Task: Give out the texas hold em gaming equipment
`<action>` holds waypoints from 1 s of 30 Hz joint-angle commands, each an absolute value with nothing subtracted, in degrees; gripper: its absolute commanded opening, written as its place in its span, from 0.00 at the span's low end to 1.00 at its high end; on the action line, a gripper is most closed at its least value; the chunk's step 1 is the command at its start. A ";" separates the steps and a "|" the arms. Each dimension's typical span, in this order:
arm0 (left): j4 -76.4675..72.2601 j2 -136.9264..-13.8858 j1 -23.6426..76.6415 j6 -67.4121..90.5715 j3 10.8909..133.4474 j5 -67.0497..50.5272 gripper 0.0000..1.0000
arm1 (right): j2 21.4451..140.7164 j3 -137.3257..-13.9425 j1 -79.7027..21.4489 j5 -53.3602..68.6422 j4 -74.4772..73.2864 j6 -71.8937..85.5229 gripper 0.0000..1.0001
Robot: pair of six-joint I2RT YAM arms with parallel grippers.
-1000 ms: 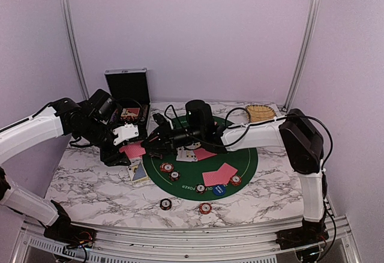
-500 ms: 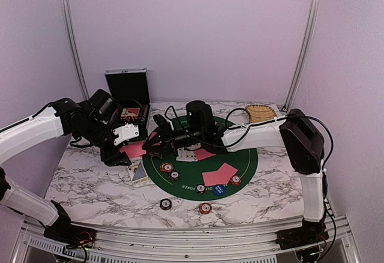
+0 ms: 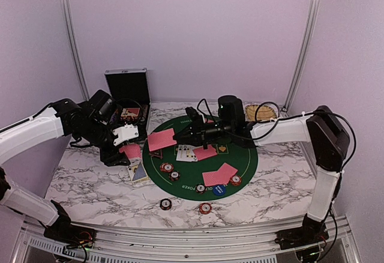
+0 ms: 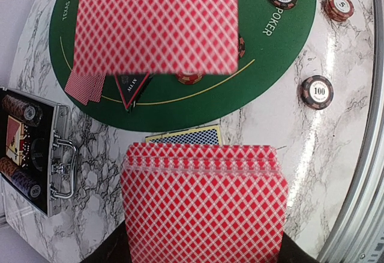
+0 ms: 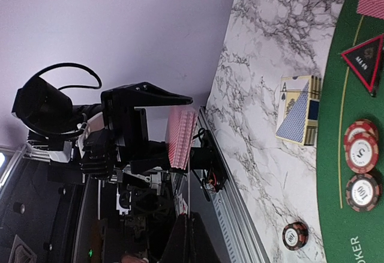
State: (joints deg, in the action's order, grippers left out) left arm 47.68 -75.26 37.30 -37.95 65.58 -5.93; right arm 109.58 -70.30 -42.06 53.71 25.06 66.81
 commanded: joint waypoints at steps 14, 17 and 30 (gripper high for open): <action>46.17 -75.06 34.02 -38.68 64.11 -5.21 0.00 | 99.26 -60.12 -21.32 46.82 -3.81 38.07 0.00; 45.22 -74.77 33.03 -38.28 63.35 -4.94 0.00 | 100.88 -60.36 -19.66 44.82 -6.54 35.19 0.00; 42.39 -73.22 25.26 -40.11 59.96 -6.22 0.00 | 109.51 -65.76 -18.90 36.62 -14.42 27.95 0.00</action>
